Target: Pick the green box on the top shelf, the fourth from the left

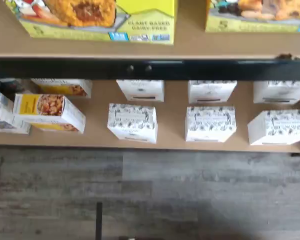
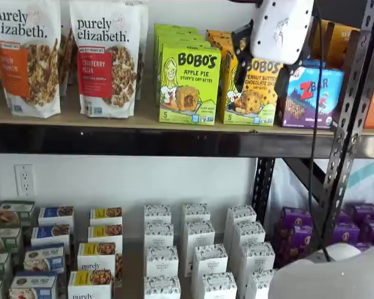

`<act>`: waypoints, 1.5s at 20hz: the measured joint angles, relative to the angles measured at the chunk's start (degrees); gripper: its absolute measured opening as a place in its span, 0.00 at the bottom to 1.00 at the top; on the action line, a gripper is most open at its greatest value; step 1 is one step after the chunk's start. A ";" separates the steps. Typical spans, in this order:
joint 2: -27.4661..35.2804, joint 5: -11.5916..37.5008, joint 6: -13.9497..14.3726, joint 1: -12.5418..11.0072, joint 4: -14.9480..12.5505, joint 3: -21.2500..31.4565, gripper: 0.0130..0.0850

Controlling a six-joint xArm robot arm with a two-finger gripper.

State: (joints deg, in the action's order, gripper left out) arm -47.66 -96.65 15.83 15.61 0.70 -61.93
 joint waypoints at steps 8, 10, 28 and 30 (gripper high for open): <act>3.78 4.37 -1.30 -1.34 1.05 -1.50 1.00; 4.99 5.19 -1.10 -1.06 0.81 -2.23 1.00; 13.54 12.10 1.85 2.17 -0.85 -6.18 1.00; 14.64 13.32 1.53 1.92 -0.50 -6.83 1.00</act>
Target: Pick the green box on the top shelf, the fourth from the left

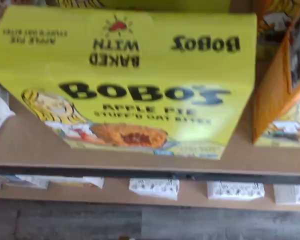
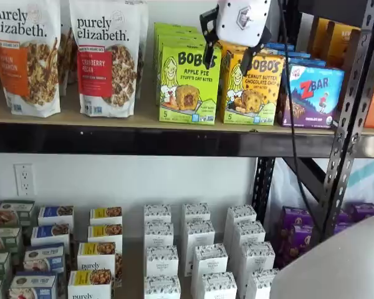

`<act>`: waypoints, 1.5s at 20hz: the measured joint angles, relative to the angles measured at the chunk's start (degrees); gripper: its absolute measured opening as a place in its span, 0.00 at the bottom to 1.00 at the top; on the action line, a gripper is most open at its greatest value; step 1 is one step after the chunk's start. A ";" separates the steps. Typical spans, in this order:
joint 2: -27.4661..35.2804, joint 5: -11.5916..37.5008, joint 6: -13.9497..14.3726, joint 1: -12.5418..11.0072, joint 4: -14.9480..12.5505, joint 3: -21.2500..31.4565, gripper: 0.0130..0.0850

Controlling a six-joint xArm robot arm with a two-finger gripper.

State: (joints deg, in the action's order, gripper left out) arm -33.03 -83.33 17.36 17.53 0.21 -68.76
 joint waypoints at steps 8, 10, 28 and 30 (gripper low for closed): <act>4.53 0.56 0.59 0.58 -0.74 -3.96 1.00; 5.26 0.05 0.83 0.78 -1.09 -4.82 1.00; 4.01 -3.34 1.50 1.46 -1.42 -6.05 1.00; 3.77 -3.59 1.90 1.87 -1.60 -5.91 1.00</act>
State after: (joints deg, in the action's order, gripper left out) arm -29.26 -86.92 19.26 19.40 -1.40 -74.67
